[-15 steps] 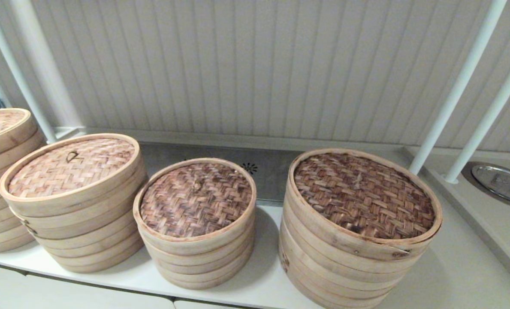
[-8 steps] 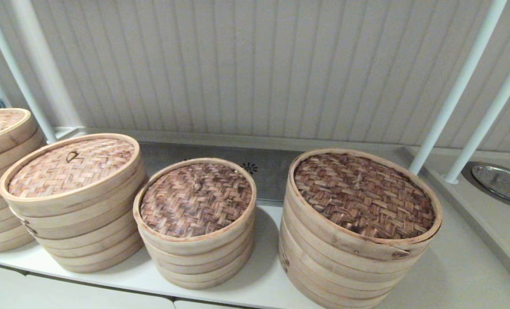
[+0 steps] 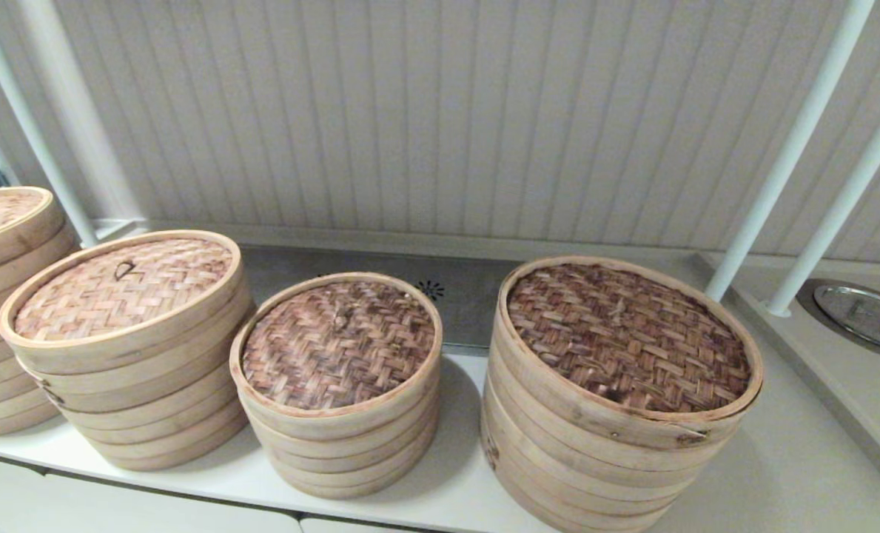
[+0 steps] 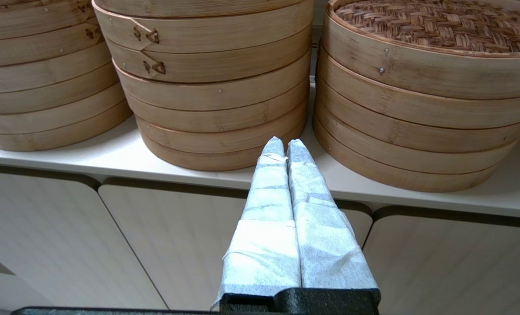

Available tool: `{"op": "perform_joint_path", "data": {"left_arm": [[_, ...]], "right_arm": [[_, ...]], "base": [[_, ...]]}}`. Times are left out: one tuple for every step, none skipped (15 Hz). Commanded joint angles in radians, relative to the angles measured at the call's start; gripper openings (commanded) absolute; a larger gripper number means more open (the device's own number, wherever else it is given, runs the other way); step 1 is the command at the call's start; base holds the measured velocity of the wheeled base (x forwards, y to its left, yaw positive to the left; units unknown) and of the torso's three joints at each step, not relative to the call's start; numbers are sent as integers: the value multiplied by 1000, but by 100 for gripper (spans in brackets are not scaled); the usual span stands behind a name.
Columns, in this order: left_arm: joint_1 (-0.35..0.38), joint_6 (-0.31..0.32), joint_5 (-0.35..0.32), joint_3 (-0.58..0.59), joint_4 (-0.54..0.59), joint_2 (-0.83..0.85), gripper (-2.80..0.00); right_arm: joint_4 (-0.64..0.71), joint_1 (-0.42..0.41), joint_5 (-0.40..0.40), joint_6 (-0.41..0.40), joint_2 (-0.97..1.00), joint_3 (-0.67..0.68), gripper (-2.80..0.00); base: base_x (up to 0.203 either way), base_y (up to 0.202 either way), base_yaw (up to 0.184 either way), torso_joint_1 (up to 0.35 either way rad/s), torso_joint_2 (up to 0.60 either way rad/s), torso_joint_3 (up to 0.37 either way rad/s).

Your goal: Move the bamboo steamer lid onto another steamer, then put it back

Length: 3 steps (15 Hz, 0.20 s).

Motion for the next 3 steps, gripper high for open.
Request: {"op": "perform_joint_path", "data": {"left_arm": [[0,-1,1,0,-1,2,-280],[0,-2,1,0,-1,2,-280],[-1,-7,-1,0,-1,1,-280]], "right_arm": [[0,0,-1,0,0,3,-280],[0,0,0,0,1,3,-280],[0,0,0,1,-1,3,-280]], "base": [[0,0,0,0,0,0],[0,0,0,0,0,0],[0,0,0,0,0,0]]}}
